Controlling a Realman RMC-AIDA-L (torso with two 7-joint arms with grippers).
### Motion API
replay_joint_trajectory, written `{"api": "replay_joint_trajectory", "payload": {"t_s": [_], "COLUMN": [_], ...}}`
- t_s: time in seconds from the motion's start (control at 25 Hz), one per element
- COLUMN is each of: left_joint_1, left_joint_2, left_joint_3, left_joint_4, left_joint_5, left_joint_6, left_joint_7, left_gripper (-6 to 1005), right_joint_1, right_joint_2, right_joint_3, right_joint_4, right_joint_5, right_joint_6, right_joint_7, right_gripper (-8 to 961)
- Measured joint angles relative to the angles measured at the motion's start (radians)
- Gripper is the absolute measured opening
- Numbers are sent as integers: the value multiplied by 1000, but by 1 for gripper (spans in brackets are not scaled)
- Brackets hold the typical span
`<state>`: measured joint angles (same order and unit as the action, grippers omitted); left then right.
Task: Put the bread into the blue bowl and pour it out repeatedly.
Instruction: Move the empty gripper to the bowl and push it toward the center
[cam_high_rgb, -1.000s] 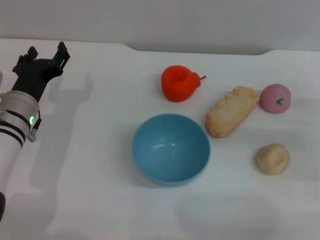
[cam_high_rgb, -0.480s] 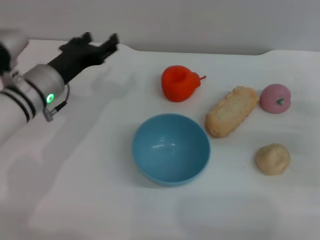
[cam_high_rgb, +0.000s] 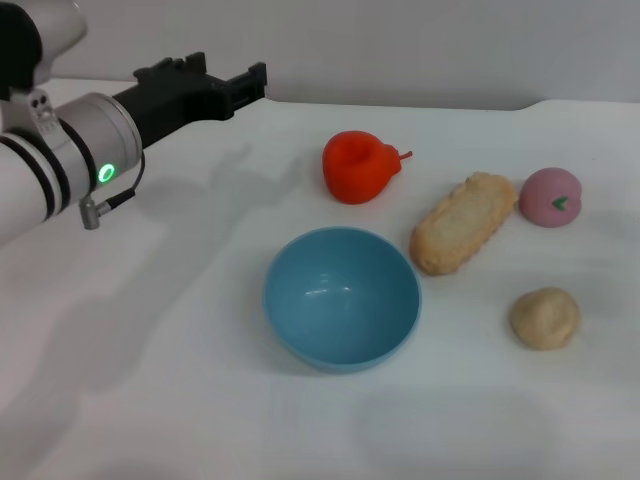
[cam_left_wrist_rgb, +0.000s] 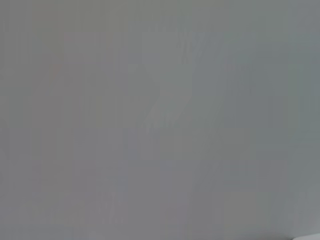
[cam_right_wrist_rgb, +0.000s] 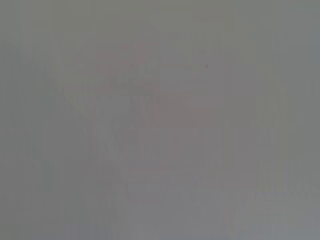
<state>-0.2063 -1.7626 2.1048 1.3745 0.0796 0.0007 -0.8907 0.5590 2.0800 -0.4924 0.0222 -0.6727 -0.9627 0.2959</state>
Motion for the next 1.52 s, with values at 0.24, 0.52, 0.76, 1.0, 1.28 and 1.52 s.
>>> {"api": "replay_joint_trajectory", "payload": {"t_s": [0.24, 0.52, 0.76, 1.0, 1.28, 1.52], "left_joint_1": [28, 0, -112, -195, -257, -300], "left_joint_2": [-28, -259, -292, -296, -297, -298], "left_joint_3": [20, -133, -219, -239, -249, -244], "left_joint_4": [234, 351, 366, 347, 198, 51], "left_joint_5": [-36, -221, -472, -488, -489, -489], "left_joint_6": [-363, -848, -1106, -1284, -1278, -1210], "left_joint_7": [190, 703, 890, 851, 807, 809], "left_gripper": [774, 774, 774, 773, 773, 773], "right_joint_1": [7, 9, 1, -2, -6, -13], "right_joint_2": [-3, -4, -5, -5, -4, -3], "right_joint_3": [0, 0, 0, -2, -3, -3], "right_joint_4": [-10, -17, -19, -19, -19, -19], "right_joint_5": [0, 1, 0, 0, -1, -1], "right_joint_6": [1, 1, 2, 2, 0, 0], "right_joint_7": [-2, -5, -26, -30, -31, -30], "right_gripper": [420, 420, 420, 421, 421, 421]}}
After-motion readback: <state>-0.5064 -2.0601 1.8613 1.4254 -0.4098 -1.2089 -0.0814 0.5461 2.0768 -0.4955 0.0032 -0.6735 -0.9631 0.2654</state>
